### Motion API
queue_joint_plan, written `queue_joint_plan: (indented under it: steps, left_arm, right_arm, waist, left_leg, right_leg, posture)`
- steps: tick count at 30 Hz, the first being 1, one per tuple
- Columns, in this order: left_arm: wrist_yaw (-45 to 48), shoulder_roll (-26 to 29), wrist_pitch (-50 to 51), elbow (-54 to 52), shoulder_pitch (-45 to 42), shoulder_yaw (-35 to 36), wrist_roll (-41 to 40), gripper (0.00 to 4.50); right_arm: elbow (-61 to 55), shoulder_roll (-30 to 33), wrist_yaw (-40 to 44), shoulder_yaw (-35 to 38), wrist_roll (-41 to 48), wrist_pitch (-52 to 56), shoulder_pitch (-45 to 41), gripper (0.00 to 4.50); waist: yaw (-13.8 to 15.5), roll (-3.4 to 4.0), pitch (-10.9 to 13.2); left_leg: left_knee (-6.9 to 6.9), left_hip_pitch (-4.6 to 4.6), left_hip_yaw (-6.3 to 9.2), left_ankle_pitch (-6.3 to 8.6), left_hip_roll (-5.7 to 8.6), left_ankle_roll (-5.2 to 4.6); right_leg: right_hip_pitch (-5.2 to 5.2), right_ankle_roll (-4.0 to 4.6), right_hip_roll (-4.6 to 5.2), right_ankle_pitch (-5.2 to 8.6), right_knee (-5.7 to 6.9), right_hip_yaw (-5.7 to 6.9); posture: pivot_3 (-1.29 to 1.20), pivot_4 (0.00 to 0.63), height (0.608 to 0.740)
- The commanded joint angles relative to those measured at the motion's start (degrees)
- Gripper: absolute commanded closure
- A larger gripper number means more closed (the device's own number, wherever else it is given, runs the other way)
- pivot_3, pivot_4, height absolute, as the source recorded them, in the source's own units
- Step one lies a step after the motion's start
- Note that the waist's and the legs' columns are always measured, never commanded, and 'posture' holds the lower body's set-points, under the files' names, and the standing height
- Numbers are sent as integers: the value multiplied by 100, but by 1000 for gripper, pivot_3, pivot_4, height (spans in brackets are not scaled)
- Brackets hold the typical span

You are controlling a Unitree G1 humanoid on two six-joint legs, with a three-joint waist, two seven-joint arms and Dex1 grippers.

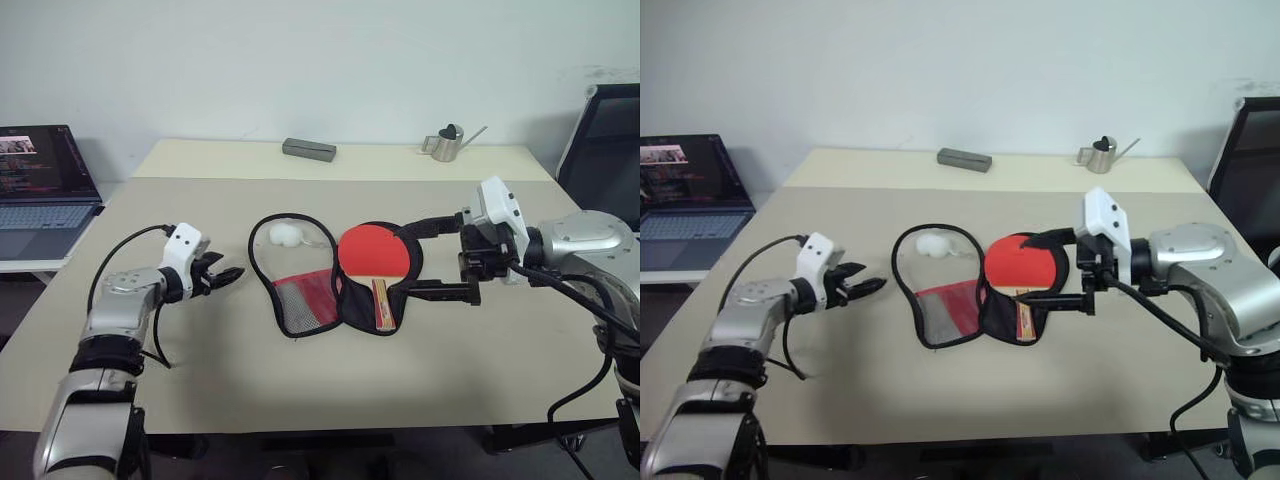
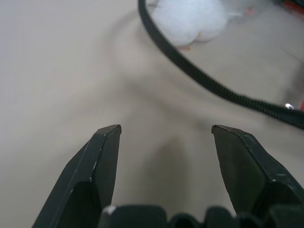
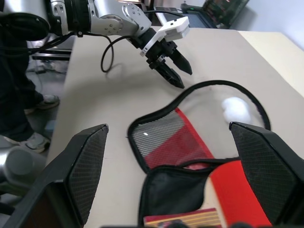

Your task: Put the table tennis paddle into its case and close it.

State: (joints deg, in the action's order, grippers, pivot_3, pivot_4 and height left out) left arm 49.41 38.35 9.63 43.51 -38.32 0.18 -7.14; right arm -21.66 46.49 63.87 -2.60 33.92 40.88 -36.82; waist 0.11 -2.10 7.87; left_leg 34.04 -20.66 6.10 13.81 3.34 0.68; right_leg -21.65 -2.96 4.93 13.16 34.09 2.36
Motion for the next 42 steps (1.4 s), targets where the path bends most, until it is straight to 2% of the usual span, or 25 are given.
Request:
queue_joint_plan:
  steps: [1,12,21,29,42]
  left_arm:
    - [-95,-143,-461,612,-387,-83,263,1193]
    - [6,-830,-945,1583,-955,23,325,1193]
    - [1043,-1054,-569,533,-921,77,-66,1193]
    - [1374,-1418,-176,-116,-1084,-91,-161,1193]
    - [1555,-2434,-741,1178,-1854,-586,229,1193]
  right_arm:
    - [184,83,-71,66,-228,-238,-81,0]
    - [1134,384,-3,280,-707,-753,-177,0]
    - [873,797,32,811,-373,-415,34,0]
    - [534,1155,-83,1391,47,96,295,0]
    - [-270,1376,-587,2105,652,794,892,0]
  waist:
    - [-1,-1,-1]
    - [0,-1,-1]
    - [-5,1,1]
    - [5,4,2]
    - [32,6,3]
  left_leg:
    - [1,-1,0,0,0,0]
    - [6,-3,-3,0,5,0]
    - [21,-13,1,0,4,0]
    - [26,-10,6,0,4,-1]
    - [52,-14,3,4,6,-8]
  right_leg:
    - [0,-1,0,-1,0,0]
    - [2,-6,0,-4,1,13]
    - [4,-7,0,-4,2,21]
    - [16,-7,2,-4,0,13]
    - [27,-17,1,-9,-1,37]
  posture:
    - [0,150,740]
    - [0,150,740]
    - [0,150,740]
    - [0,150,740]
    - [0,150,740]
